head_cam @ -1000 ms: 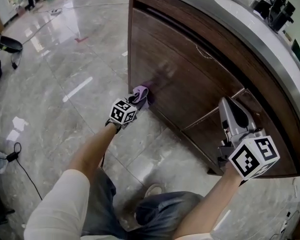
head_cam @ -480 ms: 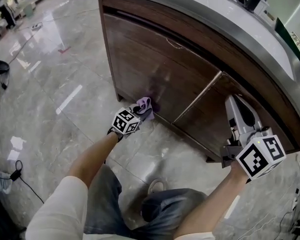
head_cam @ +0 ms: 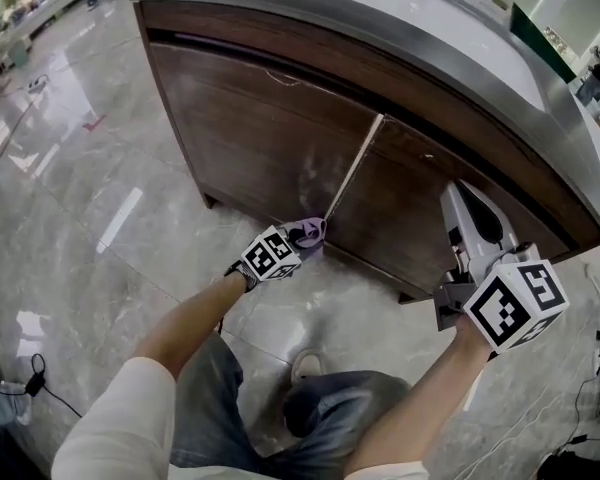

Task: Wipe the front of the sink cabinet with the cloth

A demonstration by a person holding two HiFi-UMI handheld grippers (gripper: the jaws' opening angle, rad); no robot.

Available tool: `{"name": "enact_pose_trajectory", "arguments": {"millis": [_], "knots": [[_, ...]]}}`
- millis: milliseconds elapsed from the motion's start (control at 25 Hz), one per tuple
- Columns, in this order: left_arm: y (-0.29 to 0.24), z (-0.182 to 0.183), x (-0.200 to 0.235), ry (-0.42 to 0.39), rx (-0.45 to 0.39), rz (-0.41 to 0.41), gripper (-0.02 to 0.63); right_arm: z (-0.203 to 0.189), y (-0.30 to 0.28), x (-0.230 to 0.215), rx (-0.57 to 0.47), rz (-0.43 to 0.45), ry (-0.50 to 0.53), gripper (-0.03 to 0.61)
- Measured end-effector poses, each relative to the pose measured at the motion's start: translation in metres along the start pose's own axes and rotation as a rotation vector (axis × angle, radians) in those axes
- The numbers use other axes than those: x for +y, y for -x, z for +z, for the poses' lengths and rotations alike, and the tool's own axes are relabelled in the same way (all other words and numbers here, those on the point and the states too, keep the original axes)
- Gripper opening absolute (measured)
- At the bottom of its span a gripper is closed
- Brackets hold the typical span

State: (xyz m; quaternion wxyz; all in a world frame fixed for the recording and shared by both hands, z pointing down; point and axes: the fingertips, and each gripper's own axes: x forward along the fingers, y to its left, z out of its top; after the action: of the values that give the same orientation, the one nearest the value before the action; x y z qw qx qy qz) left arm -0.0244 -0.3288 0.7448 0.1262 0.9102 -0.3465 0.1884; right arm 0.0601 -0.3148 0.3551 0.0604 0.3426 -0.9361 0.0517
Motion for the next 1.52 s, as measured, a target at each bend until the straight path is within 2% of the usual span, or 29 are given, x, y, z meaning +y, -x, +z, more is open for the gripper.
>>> {"name": "enact_pose_trajectory", "arguments": {"millis": [160,360,640,920,1200,1400,1520], "knots": [[-0.028,0.010,-0.027,-0.019,0.020,-0.065,0.052,0.000,0.028,-0.022,-0.009,-0.069,-0.039,0.008],[-0.062,0.021,-0.064,-0.056,0.040,-0.143,0.052,-0.004,0.071,-0.048,0.015,-0.211,-0.037,0.008],[-0.108,0.038,-0.122,-0.094,0.043,-0.253,0.052,0.002,0.117,-0.063,-0.006,-0.327,-0.056,0.008],[-0.163,0.062,-0.195,-0.173,0.034,-0.368,0.052,0.003,0.145,-0.065,-0.016,-0.392,-0.074,0.008],[-0.220,0.073,-0.247,-0.186,0.011,-0.399,0.052,0.005,0.161,-0.063,-0.008,-0.421,-0.073,0.008],[-0.239,0.084,-0.286,-0.209,0.021,-0.481,0.052,0.005,0.174,-0.067,-0.031,-0.449,-0.097,0.008],[-0.235,0.097,-0.313,-0.251,-0.021,-0.551,0.052,0.006,0.171,-0.066,-0.042,-0.437,-0.104,0.008]]}}
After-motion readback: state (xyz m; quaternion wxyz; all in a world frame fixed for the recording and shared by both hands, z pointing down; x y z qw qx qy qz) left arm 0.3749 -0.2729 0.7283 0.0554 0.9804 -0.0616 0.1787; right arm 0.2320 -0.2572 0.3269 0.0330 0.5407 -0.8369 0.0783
